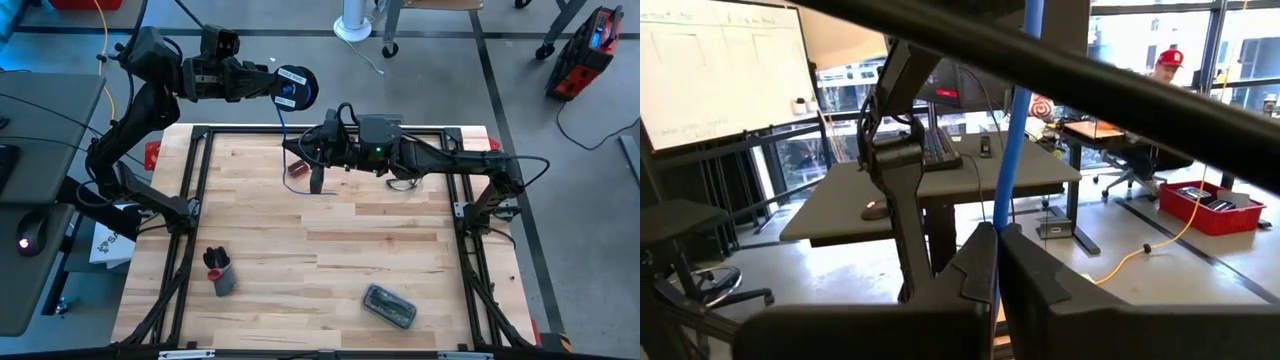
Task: Coil cords
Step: Coil the blue wire onto the spool
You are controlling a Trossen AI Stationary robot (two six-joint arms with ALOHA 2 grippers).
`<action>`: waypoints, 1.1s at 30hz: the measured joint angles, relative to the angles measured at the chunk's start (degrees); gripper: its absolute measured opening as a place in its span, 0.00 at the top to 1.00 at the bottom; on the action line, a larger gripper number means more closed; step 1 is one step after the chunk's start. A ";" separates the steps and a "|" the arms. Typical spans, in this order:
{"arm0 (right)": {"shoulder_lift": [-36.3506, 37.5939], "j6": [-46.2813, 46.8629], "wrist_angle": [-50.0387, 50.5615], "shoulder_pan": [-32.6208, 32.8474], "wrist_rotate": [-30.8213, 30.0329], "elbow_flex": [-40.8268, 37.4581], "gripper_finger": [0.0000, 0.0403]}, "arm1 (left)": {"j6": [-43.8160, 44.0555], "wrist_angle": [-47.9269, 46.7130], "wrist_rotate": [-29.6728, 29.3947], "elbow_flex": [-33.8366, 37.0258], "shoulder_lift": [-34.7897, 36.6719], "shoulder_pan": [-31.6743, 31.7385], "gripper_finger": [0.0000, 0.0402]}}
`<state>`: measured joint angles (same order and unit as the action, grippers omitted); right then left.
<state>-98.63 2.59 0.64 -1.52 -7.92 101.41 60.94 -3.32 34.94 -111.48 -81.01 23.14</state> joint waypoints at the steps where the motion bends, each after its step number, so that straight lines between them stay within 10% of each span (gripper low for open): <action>1: 0.00 0.12 0.11 0.12 -0.01 0.00 1.00 | -0.08 -0.02 0.00 0.00 0.00 0.00 1.00; 33: 11.79 -2.08 24.62 6.14 0.01 0.04 1.00 | -6.19 -16.96 0.55 0.02 1.29 8.09 1.00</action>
<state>-86.84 0.51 25.26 4.62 -7.91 101.45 54.74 -20.28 35.49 -111.46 -79.73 31.22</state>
